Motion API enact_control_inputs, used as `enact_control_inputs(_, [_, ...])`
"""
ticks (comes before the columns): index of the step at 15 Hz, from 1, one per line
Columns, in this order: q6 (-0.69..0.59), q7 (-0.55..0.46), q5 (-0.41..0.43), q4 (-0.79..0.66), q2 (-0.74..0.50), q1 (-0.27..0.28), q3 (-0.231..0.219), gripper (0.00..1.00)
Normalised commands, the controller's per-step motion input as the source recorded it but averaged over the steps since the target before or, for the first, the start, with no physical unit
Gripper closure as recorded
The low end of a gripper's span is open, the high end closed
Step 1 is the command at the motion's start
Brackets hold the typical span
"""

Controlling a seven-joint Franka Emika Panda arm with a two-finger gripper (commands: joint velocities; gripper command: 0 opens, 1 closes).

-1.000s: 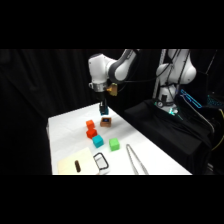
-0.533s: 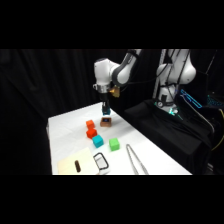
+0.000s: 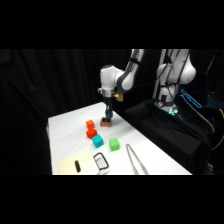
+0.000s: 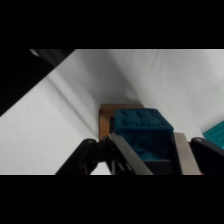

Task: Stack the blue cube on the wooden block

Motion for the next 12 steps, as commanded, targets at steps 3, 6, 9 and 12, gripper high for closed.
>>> enact_control_inputs(3, [0.31,-0.27,0.227,0.02,0.15,-0.046,0.011,0.75])
enact_control_inputs(6, [0.22,-0.26,0.211,0.08,0.14,-0.065,0.023,0.75])
enact_control_inputs(9, [0.19,-0.23,0.183,0.1,0.14,-0.066,0.036,0.75])
enact_control_inputs(12, [0.19,-0.2,0.168,0.13,0.15,-0.055,0.053,0.75])
